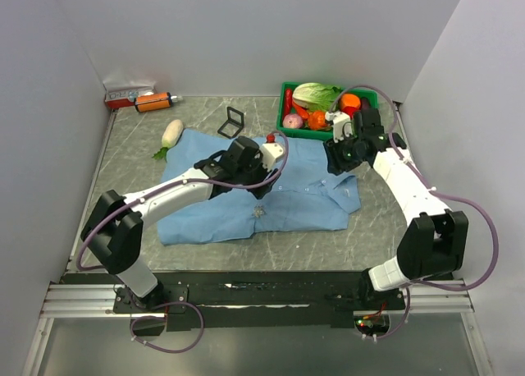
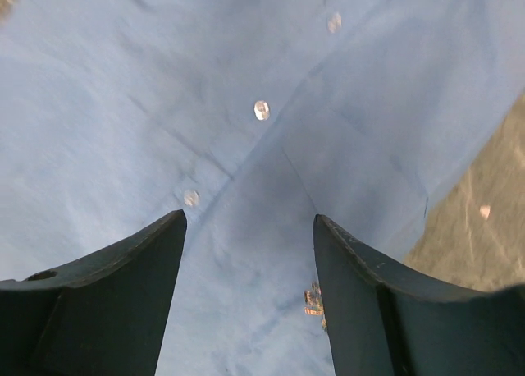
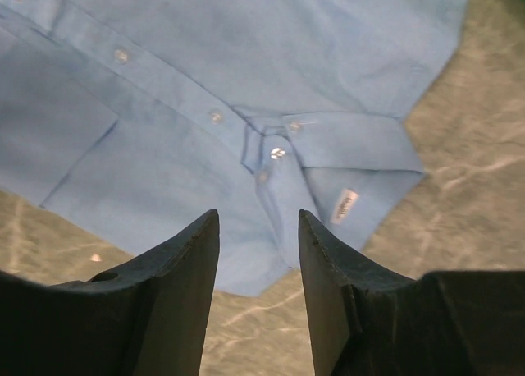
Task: Remove the brooch from the garment
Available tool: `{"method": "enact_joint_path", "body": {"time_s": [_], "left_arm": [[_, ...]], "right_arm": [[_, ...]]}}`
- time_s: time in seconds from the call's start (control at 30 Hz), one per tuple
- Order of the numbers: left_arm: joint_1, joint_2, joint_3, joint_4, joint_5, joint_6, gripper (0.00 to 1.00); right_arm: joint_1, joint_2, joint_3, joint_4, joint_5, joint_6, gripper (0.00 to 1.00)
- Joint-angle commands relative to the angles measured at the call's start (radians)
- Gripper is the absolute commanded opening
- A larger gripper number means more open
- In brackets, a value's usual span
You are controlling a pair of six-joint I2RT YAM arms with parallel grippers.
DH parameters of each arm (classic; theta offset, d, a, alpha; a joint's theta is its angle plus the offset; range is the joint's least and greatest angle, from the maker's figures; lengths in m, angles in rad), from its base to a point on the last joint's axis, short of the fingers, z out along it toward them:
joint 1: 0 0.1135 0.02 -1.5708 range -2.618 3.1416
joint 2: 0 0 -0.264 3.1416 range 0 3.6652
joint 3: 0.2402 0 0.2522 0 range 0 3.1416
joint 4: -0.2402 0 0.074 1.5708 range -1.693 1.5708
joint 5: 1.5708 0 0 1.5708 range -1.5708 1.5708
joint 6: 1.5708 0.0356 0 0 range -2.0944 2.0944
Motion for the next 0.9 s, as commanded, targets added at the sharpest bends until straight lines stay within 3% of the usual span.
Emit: {"method": "enact_joint_path", "body": {"time_s": [0.0, 0.17, 0.27, 0.3, 0.47, 0.57, 0.87], "left_arm": [[-0.03, 0.008, 0.132, -0.001, -0.072, 0.023, 0.7], [-0.025, 0.068, 0.233, -0.148, -0.076, 0.154, 0.72], [-0.001, 0.087, 0.261, -0.211, -0.039, 0.198, 0.7], [0.001, 0.099, 0.275, -0.234, -0.029, 0.194, 0.7], [-0.008, 0.169, 0.407, -0.369, -0.136, 0.008, 0.67], [-0.051, 0.101, 0.303, -0.318, -0.217, 0.083, 0.68], [-0.094, 0.16, 0.273, -0.395, -0.181, 0.098, 0.66]], "right_arm": [[0.01, -0.088, 0.035, 0.05, 0.052, -0.079, 0.51], [0.01, -0.19, -0.027, 0.164, -0.022, -0.041, 0.55], [0.013, -0.301, -0.176, 0.277, -0.059, -0.009, 0.75], [0.015, -0.327, -0.21, 0.297, -0.062, 0.005, 0.78], [0.012, -0.497, -0.41, 0.363, -0.063, 0.073, 0.79], [-0.04, -0.551, -0.477, 0.359, -0.094, 0.108, 0.8], [-0.093, -0.528, -0.474, 0.326, -0.131, 0.133, 0.8]]}}
